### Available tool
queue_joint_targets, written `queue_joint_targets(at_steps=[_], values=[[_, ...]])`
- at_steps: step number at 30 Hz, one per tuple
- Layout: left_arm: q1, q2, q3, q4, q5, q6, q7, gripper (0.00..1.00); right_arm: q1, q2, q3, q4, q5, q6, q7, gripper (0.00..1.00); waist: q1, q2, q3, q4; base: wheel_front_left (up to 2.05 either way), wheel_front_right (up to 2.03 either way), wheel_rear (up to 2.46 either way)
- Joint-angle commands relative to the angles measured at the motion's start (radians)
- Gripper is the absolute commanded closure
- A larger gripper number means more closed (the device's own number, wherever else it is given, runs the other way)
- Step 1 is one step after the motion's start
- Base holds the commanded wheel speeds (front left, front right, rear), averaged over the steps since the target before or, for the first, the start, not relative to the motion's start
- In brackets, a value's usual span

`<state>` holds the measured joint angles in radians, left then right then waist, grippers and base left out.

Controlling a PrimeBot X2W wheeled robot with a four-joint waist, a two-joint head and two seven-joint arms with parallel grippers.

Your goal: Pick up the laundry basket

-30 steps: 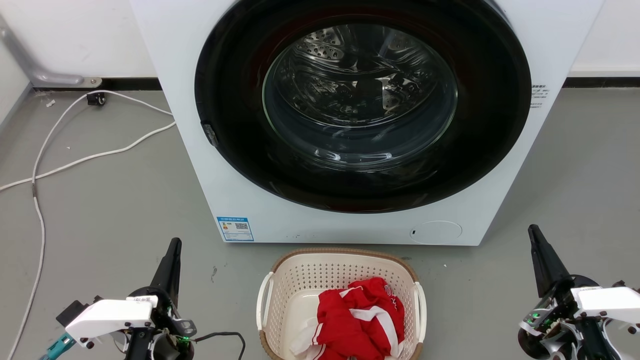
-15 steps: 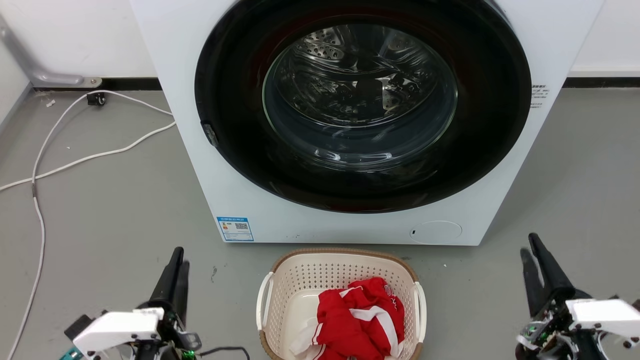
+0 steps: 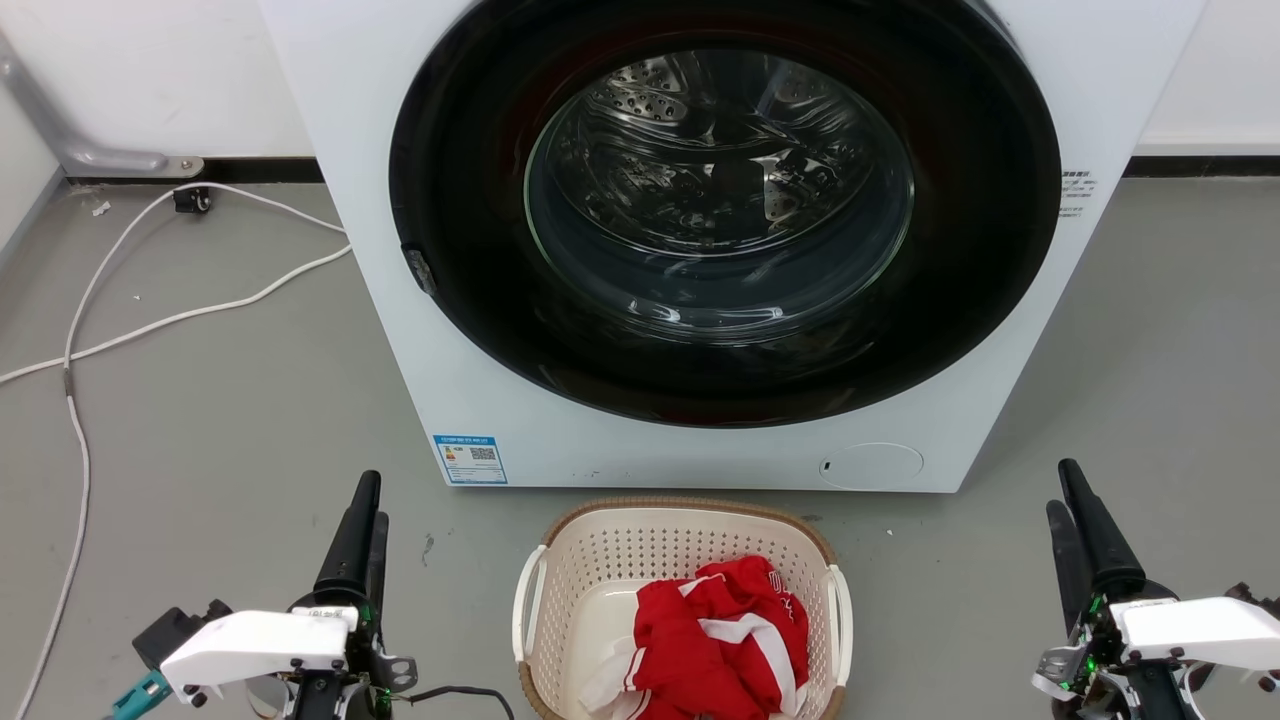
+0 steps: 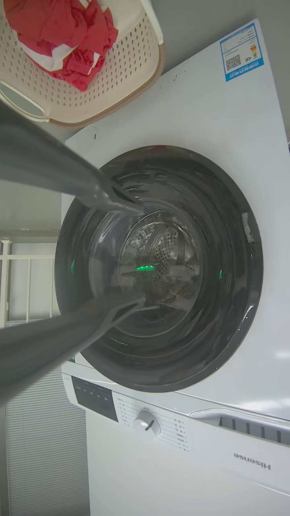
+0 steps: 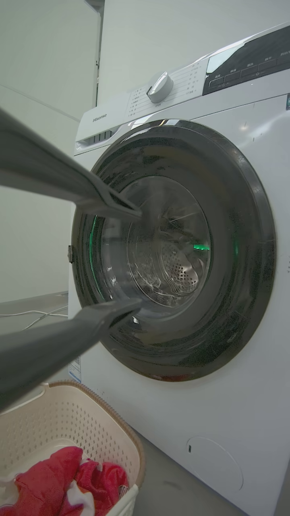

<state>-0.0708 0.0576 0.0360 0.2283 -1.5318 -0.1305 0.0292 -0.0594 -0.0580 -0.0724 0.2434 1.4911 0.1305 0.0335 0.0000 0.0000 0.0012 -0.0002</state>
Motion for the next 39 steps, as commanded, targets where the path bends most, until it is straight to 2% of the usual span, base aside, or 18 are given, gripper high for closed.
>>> queue_joint_targets(at_steps=[1,12,30,39], values=[[-0.027,0.005,-0.004,-0.029,0.053,0.0,-0.013,0.0,-0.004,-0.001,0.002,-0.027,-0.063,0.0,-0.014,0.0,0.0,0.0,0.0,0.001,0.0,0.0,0.0],[-0.03,0.002,-0.016,-0.059,0.298,0.0,-0.057,0.0,0.013,0.0,-0.006,-0.063,-0.378,0.0,-0.059,0.0,0.0,0.0,-0.003,0.004,0.0,0.0,0.0],[-0.057,0.016,-0.07,-0.035,0.681,0.01,-0.116,0.0,0.039,0.002,0.001,-0.125,-0.747,0.0,-0.078,0.0,0.0,0.0,-0.004,0.01,0.0,0.0,0.0],[-0.074,0.027,-0.1,-0.011,0.831,0.019,-0.143,0.0,0.053,0.003,0.011,-0.143,-0.898,0.0,-0.074,0.0,0.0,0.0,-0.005,0.014,0.0,0.0,0.0]])
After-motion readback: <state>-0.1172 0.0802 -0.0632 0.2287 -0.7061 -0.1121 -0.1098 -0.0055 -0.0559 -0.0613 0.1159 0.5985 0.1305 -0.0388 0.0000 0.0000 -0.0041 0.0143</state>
